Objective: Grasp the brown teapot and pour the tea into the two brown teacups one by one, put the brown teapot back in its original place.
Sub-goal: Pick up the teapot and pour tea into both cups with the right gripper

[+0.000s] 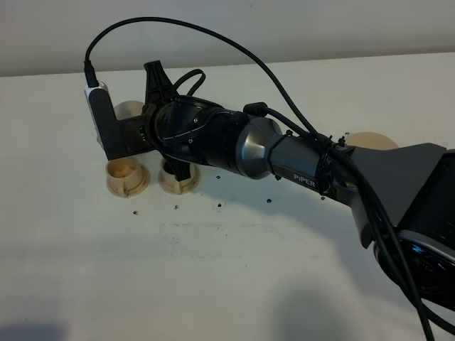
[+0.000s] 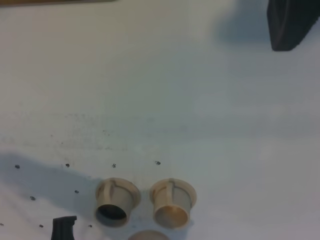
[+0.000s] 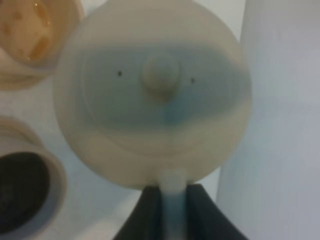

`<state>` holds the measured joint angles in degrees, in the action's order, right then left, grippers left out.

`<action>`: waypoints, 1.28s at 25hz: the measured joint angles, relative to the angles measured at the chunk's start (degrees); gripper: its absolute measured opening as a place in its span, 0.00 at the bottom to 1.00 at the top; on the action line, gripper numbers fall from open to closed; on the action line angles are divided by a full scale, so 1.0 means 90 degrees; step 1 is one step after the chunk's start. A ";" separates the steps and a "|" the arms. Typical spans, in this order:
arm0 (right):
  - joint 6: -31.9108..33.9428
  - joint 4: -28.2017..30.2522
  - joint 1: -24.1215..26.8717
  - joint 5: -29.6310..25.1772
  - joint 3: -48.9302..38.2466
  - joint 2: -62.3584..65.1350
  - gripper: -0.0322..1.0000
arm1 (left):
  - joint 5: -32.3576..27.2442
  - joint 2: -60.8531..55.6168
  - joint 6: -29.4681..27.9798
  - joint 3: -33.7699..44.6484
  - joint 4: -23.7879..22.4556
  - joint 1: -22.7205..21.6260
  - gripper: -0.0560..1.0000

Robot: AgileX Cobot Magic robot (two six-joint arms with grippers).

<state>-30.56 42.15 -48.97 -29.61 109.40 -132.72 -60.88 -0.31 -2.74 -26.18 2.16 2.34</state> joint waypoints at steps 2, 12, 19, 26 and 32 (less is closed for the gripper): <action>0.0000 0.0222 -0.0015 0.0021 0.0000 0.0000 0.13 | 0.0000 0.0000 0.0000 0.0000 0.0000 0.0000 0.37; 0.0000 0.0877 -0.0022 0.0037 0.0000 0.0000 0.13 | 0.0000 0.0000 0.0000 0.0000 0.0000 0.0000 0.37; -0.0078 0.1038 -0.0022 0.0045 -0.0303 0.0000 0.13 | 0.0000 0.0000 0.0000 0.0000 0.0000 0.0000 0.37; -0.0101 0.1090 -0.0022 0.0037 -0.0371 -0.0005 0.13 | 0.0000 0.0000 0.0000 0.0000 0.0000 0.0000 0.37; -0.0279 0.1347 -0.0022 0.0030 -0.0371 -0.0005 0.13 | 0.0000 0.0000 0.0000 0.0000 0.0000 0.0000 0.37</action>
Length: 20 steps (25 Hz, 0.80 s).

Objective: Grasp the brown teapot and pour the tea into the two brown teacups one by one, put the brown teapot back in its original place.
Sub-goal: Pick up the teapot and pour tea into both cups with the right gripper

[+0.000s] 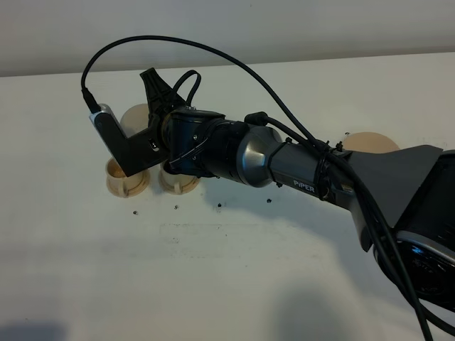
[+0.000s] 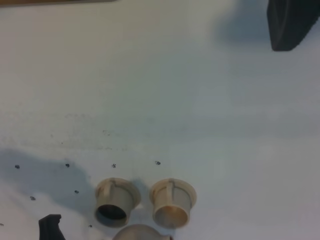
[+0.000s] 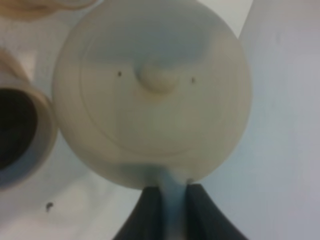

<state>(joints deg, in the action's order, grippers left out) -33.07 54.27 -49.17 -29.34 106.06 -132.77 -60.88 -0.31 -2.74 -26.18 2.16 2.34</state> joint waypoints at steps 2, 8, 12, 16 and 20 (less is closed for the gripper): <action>-0.0126 0.0070 0.0000 0.0000 0.0000 0.0000 0.13 | 0.0000 0.0000 0.0000 0.0000 0.0000 0.0000 0.37; -0.0352 0.0176 -0.0005 -0.0026 0.0000 0.0000 0.13 | 0.0000 0.0000 0.0000 0.0000 0.0000 0.0000 0.37; -0.0533 0.0191 -0.0005 -0.0026 0.0000 0.0000 0.13 | 0.0000 0.0000 0.0000 0.0000 0.0000 0.0000 0.37; -0.0605 0.0204 -0.0005 -0.0030 0.0000 0.0000 0.13 | 0.0000 0.0000 0.0000 0.0000 -0.0006 0.0000 0.37; -0.0644 0.0301 -0.0005 -0.0047 0.0000 0.0000 0.13 | 0.0000 0.0000 0.0000 0.0000 -0.0006 0.0000 0.37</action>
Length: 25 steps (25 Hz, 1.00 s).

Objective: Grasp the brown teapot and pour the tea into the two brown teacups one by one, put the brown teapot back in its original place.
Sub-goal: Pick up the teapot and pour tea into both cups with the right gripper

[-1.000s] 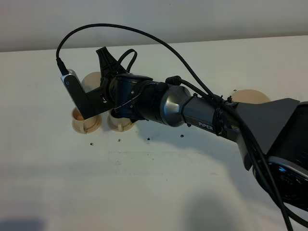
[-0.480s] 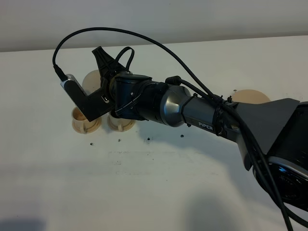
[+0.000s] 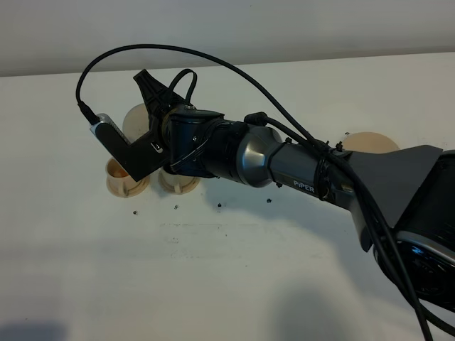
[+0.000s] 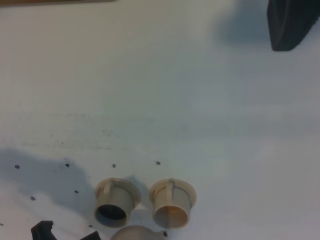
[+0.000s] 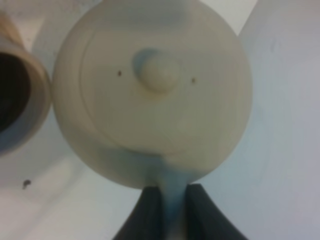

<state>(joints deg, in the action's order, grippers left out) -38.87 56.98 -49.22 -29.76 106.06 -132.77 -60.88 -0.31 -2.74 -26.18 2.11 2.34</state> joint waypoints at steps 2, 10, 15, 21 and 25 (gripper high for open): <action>-0.0043 0.0059 -0.0007 -0.0030 0.0000 0.0000 0.13 | 0.0000 0.0000 0.0000 0.0000 0.0000 0.0000 0.37; -0.0056 0.0202 -0.0029 -0.0153 0.0000 0.0000 0.13 | 0.0000 0.0000 0.0000 0.0000 0.0000 0.0000 0.37; -0.0060 0.0255 -0.0091 -0.0258 0.0000 0.0000 0.13 | 0.0000 0.0000 0.0000 0.0000 0.0000 0.0000 0.37; -0.0074 0.0351 -0.0152 -0.0393 0.0000 0.0000 0.13 | 0.0000 0.0000 0.0000 0.0000 0.0000 0.0000 0.37; -0.0074 0.0411 -0.0180 -0.0457 0.0000 0.0000 0.13 | 0.0000 0.0000 0.0000 0.0000 0.0000 0.0000 0.37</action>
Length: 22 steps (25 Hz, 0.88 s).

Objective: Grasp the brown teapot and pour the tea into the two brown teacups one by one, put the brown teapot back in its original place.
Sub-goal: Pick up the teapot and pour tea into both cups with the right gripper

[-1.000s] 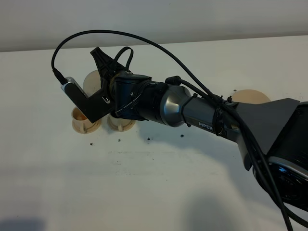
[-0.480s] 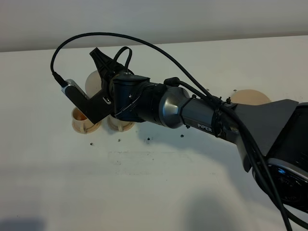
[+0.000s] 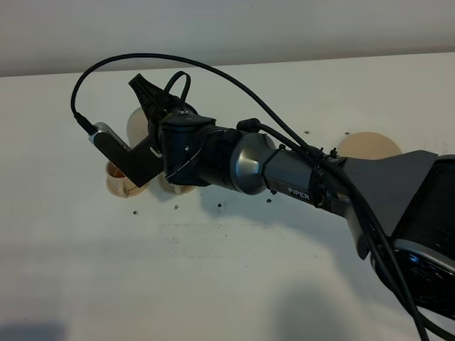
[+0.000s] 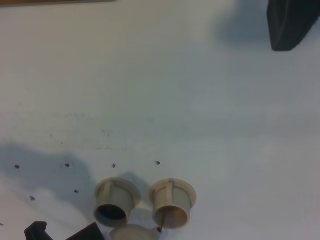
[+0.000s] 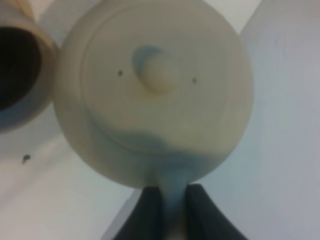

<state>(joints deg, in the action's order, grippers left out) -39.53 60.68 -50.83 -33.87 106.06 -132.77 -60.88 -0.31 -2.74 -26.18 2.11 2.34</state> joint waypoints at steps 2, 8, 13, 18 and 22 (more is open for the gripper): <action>0.0000 0.0026 -0.0008 -0.0027 0.0000 0.0000 0.13 | 0.0000 0.0000 0.0000 0.0000 0.0000 0.0000 0.37; 0.0000 0.0136 -0.0056 -0.0152 0.0000 0.0000 0.13 | 0.0000 0.0000 0.0000 0.0000 0.0000 0.0000 0.37; 0.0000 0.0237 -0.0108 -0.0252 0.0000 0.0013 0.13 | 0.0000 0.0000 0.0000 0.0000 0.0000 0.0000 0.37; 0.0000 0.0328 -0.0171 -0.0313 0.0000 0.0034 0.13 | 0.0000 0.0000 0.0000 0.0000 0.0000 0.0000 0.37; 0.0000 0.0356 -0.0222 -0.0313 0.0000 0.0034 0.13 | 0.0000 0.0000 0.0000 0.0000 0.0000 0.0000 0.37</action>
<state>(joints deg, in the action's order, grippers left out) -39.53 63.89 -52.83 -36.69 106.06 -132.46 -60.88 -0.31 -2.74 -26.18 2.11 2.34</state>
